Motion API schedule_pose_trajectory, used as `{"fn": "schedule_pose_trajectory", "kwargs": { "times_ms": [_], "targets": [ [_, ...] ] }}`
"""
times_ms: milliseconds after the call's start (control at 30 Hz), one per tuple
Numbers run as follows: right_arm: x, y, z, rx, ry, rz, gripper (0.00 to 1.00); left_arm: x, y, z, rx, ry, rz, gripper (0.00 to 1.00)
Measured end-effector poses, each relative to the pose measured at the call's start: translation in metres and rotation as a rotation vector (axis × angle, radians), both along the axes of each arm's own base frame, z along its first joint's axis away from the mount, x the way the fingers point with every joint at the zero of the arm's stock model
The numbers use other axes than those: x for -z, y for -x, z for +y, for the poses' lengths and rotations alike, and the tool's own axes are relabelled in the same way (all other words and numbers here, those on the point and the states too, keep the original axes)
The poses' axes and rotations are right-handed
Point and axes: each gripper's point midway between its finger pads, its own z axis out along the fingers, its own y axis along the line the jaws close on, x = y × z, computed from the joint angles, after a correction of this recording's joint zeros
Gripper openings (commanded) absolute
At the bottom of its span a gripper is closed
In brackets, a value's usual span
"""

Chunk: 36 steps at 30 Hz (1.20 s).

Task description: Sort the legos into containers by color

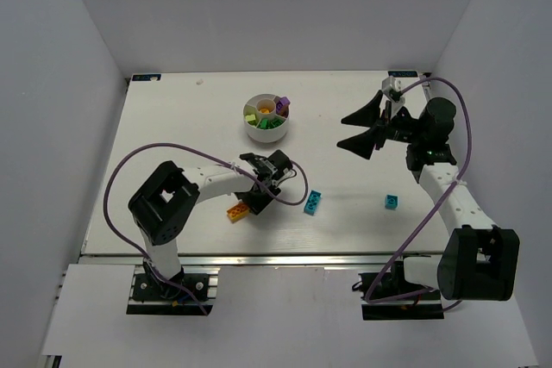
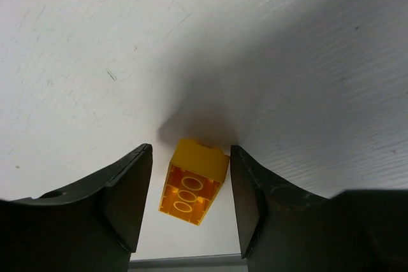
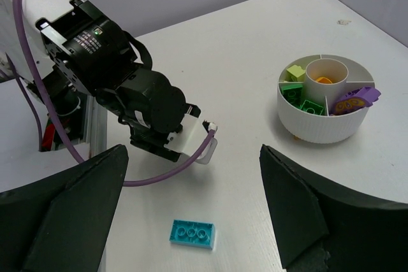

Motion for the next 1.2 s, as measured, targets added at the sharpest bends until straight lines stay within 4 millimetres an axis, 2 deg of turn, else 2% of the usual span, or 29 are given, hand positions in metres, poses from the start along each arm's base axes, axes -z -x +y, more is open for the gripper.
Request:
{"fn": "schedule_pose_trajectory", "kwargs": {
  "times_ms": [167, 267, 500, 633, 700, 800, 833, 867, 1000, 1067, 1200],
  "targets": [
    [-0.001, 0.002, -0.004, -0.003, -0.011, 0.000, 0.89, 0.002, 0.006, 0.008, -0.016, -0.053, 0.022, 0.41],
    [-0.002, 0.003, -0.006, 0.000, -0.016, 0.001, 0.89, 0.001, 0.008, 0.011, -0.022, -0.066, 0.027, 0.22],
    [0.001, 0.002, -0.017, 0.025, -0.028, 0.012, 0.89, -0.006, 0.002, 0.004, -0.039, -0.014, -0.005, 0.08],
    [0.000, 0.003, -0.018, 0.024, -0.032, 0.014, 0.88, -0.040, -0.017, -0.019, -0.044, 0.157, -0.112, 0.00],
    [-0.001, 0.003, -0.018, 0.025, -0.034, 0.010, 0.84, -0.072, -0.035, -0.035, -0.049, 0.286, -0.214, 0.00],
    [-0.001, 0.001, -0.019, 0.032, -0.032, 0.001, 0.61, -0.130, -0.069, -0.059, -0.065, 0.483, -0.386, 0.00],
    [0.001, 0.000, -0.019, 0.040, -0.033, 0.017, 0.14, -0.159, -0.087, -0.068, -0.075, 0.571, -0.475, 0.00],
    [0.003, -0.002, -0.019, 0.047, -0.026, 0.003, 0.00, -0.173, -0.097, -0.070, -0.085, 0.609, -0.518, 0.00],
    [0.010, -0.017, -0.024, 0.122, 0.001, 0.023, 0.00, -0.219, -0.156, -0.079, -0.140, 0.728, -0.672, 0.00],
    [0.011, -0.025, -0.027, 0.161, 0.020, 0.016, 0.00, -0.230, -0.188, -0.082, -0.167, 0.761, -0.732, 0.00],
    [0.017, -0.033, -0.031, 0.209, 0.050, 0.013, 0.00, -0.228, -0.240, -0.081, -0.211, 0.773, -0.798, 0.00]
  ]
}}
